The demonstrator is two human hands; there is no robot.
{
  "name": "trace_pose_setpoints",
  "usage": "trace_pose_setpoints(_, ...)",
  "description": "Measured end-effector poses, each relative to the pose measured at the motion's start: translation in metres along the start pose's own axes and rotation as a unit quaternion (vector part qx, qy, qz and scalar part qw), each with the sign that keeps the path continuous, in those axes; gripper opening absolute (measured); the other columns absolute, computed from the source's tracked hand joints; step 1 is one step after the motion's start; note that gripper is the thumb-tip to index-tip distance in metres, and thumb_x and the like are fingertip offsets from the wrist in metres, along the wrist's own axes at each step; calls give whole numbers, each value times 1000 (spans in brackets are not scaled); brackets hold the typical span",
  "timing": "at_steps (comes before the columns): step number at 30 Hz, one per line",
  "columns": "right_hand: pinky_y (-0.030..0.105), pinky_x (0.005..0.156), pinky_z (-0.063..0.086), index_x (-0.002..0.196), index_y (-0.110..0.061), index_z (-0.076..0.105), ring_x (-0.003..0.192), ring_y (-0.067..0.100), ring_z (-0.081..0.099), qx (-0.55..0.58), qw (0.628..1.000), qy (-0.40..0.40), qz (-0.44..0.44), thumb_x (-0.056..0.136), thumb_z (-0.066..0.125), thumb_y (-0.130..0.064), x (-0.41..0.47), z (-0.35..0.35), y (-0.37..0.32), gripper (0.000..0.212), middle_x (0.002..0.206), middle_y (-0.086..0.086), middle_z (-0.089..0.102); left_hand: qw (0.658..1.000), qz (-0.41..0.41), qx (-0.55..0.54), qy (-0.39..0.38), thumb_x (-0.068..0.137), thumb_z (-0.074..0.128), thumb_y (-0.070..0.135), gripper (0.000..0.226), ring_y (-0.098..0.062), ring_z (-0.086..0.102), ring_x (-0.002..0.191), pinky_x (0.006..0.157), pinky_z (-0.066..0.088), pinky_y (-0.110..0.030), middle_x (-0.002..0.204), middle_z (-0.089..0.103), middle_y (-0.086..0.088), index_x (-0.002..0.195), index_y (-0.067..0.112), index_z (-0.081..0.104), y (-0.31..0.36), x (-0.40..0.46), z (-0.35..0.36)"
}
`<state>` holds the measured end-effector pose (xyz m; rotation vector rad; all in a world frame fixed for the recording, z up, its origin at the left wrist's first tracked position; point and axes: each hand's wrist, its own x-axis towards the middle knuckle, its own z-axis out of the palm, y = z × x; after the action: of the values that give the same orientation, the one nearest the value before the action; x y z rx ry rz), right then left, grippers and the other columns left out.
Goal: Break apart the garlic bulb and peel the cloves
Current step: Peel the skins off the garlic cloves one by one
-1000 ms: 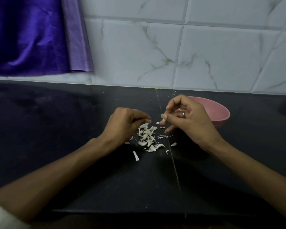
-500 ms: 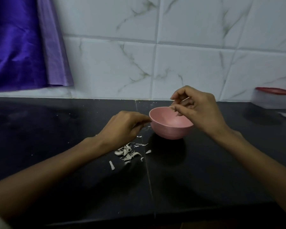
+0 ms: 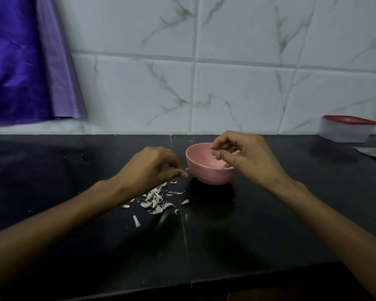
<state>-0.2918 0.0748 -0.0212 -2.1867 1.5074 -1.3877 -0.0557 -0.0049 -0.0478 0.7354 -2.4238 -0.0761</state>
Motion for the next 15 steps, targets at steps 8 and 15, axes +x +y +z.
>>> trace_pose_setpoints(8, 13, 66, 50, 98, -16, 75, 74, -2, 66, -46, 978, -202, -30, 87, 72, -7, -13, 50, -8, 14, 83, -13, 70, 1000, -1, 3, 4, 89, 64, 27, 19, -9, 63, 84, 73, 48, -15, 93, 73, 5, 97, 14, 76, -27, -41, 2)
trace_pose_setpoints(15, 12, 73, 47, 109, -22, 73, 88, 3, 64, -115, 951, -279, -65, 90, 69, -19, -5, 85, -13, 19, 101, -9, 68, 997, -49, -22, 55, 86, 70, 7, 14, -7, 60, 87, 79, 46, -16, 89, 67, 9, 99, 11, 75, -49, -54, 0)
